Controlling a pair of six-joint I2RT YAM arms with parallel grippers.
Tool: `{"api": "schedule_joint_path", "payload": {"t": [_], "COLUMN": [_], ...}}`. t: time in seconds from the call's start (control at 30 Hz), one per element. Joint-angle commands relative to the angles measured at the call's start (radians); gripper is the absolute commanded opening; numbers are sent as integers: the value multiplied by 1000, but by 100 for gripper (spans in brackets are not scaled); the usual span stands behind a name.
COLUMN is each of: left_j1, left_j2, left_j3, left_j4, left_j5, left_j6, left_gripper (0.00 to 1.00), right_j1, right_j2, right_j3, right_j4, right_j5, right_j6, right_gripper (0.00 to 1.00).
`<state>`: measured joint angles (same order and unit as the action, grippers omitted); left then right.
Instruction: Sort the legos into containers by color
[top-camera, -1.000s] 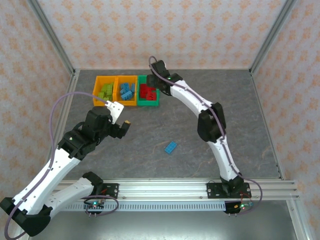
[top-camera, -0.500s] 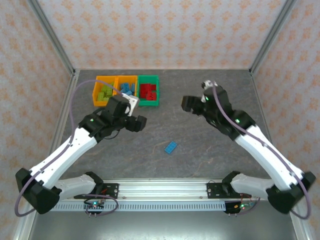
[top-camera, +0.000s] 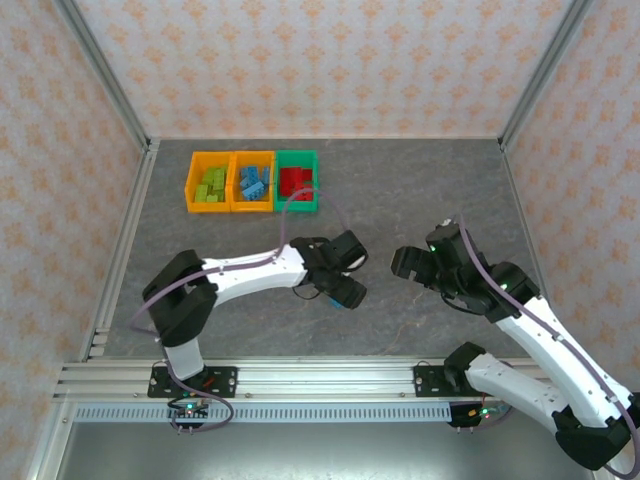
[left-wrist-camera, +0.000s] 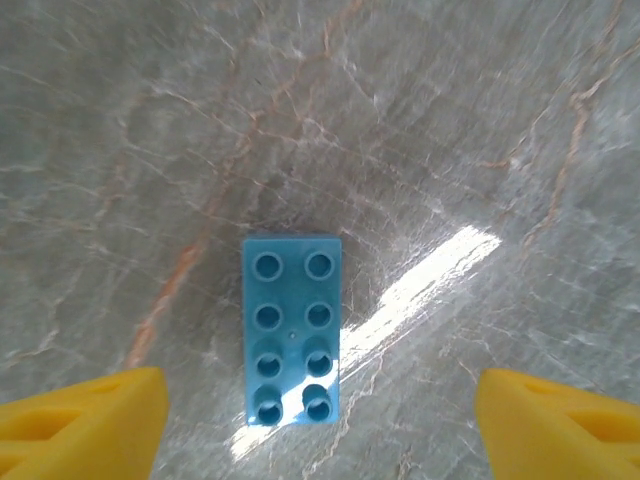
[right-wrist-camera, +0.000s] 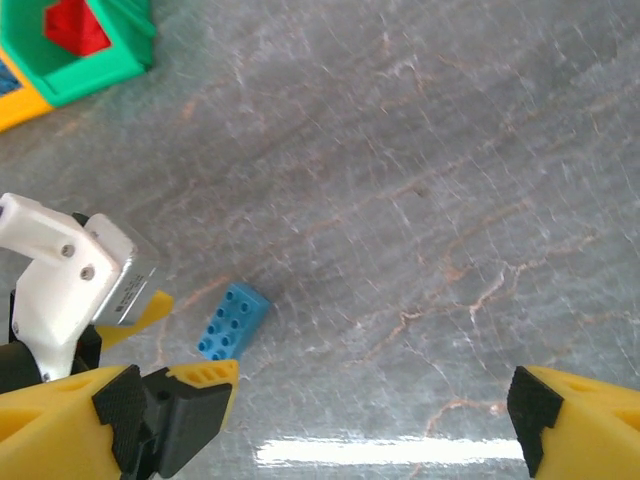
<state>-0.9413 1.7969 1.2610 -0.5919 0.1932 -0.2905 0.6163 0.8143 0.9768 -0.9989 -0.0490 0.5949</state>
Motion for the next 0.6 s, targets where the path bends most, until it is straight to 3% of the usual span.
{"api": "schedule_joint_path", "payload": {"t": [0.0, 0.27, 0.37, 0.57], "left_j1": [1, -23, -24, -24], "left_j2": [46, 141, 151, 50], "left_j3": [32, 42, 41, 12], "left_j4": [-45, -32, -37, -28], "left_j5": [-40, -46, -68, -136], "left_j6": [-1, 4, 3, 8], "left_gripper": [77, 56, 35, 22], "right_j1": [2, 2, 2, 2], "right_j2": [-8, 44, 49, 51], "right_j3": [-19, -6, -13, -15], "right_j4": [-10, 22, 31, 73], "right_j5": [20, 9, 18, 8], "right_j6": [36, 15, 18, 19], "right_gripper": [95, 95, 95, 95]}}
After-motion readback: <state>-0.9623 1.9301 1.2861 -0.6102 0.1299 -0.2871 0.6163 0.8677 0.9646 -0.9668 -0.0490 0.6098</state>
